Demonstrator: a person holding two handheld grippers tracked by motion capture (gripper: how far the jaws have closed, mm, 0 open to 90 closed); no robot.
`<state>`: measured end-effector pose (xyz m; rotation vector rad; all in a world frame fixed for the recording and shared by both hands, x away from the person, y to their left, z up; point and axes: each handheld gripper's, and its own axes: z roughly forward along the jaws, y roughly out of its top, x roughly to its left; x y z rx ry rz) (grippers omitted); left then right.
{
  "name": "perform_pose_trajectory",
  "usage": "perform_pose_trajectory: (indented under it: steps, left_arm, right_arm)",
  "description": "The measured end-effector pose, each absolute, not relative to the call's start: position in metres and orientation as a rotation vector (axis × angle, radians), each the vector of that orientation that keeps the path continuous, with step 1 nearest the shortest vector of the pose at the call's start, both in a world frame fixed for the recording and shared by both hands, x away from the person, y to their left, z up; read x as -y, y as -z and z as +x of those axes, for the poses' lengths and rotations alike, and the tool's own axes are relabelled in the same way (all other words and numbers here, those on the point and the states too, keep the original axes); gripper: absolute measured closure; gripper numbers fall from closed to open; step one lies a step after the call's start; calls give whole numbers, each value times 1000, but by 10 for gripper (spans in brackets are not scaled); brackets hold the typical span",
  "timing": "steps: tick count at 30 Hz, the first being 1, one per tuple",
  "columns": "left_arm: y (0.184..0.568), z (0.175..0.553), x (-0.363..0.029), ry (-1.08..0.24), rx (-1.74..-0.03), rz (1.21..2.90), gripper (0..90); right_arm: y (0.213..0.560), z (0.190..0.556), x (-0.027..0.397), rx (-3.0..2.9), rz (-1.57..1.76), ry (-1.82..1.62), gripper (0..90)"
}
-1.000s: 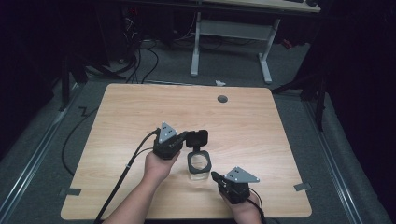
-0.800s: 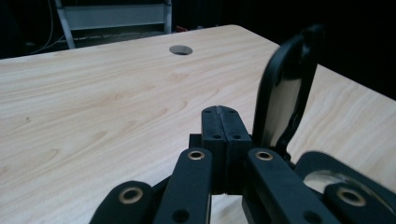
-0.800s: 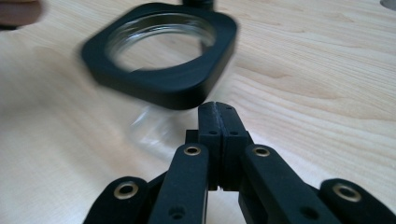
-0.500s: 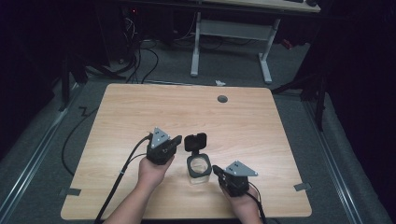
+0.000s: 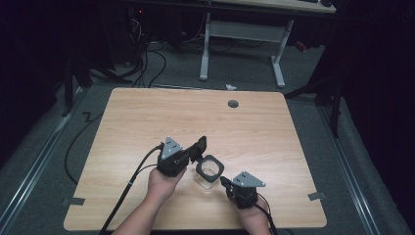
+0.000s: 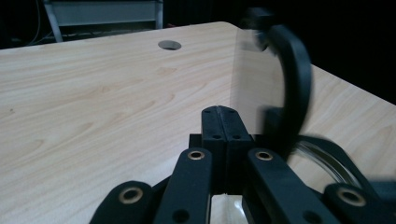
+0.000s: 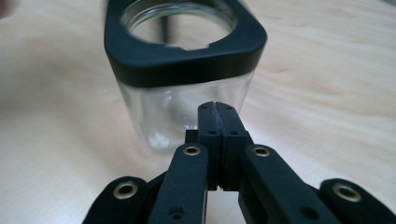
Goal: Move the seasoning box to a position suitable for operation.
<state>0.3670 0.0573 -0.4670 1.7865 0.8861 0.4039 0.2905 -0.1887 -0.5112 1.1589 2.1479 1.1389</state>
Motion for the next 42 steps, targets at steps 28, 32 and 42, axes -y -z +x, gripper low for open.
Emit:
perform_pose_trajectory:
  steps: [28,32,42]
  left_arm:
    - [499,311,-52,-494,-935,1798,900]
    - [519,308,-47,-421,-1029,1833,900]
    - [522,324,-41,-398,-1070,1817,900]
  right_arm:
    - [508,344,202,-2090,1178,-1157,900]
    - [510,374,198,-2112,1162,-1155,900]
    - [507,372,192,-2171,1032,-1156,900]
